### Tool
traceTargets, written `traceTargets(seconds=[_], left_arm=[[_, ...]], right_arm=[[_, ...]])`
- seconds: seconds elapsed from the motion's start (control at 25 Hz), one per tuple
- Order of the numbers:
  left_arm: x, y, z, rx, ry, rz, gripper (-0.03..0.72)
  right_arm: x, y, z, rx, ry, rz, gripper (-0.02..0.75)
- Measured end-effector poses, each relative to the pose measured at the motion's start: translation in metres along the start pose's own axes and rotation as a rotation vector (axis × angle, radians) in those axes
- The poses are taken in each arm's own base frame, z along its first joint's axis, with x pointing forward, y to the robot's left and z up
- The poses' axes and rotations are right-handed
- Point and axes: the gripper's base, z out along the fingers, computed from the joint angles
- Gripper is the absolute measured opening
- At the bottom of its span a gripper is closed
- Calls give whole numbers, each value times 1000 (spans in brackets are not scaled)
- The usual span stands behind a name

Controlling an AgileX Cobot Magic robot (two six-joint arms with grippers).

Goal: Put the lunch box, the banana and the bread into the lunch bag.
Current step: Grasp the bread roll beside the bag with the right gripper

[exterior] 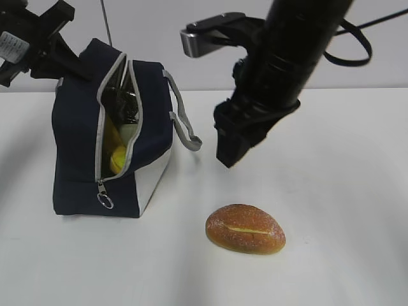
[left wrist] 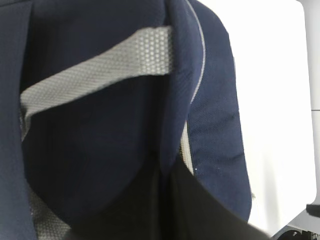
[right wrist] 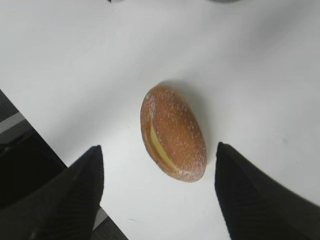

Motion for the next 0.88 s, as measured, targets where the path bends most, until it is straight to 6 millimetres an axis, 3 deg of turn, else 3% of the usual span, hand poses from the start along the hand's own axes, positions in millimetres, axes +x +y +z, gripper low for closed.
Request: traceTargets(seconds=[0.24, 0.4, 0.68, 0.88], left_arm=[[0, 0, 0, 0, 0, 0, -3], [0, 0, 0, 0, 0, 0, -3], [0, 0, 0, 0, 0, 0, -3], [0, 0, 0, 0, 0, 0, -3]], right_arm=[[57, 11, 17, 3, -17, -73, 511], [77, 15, 35, -3, 31, -110, 514], [72, 6, 66, 13, 34, -211, 638], [68, -2, 101, 10, 56, -267, 650]])
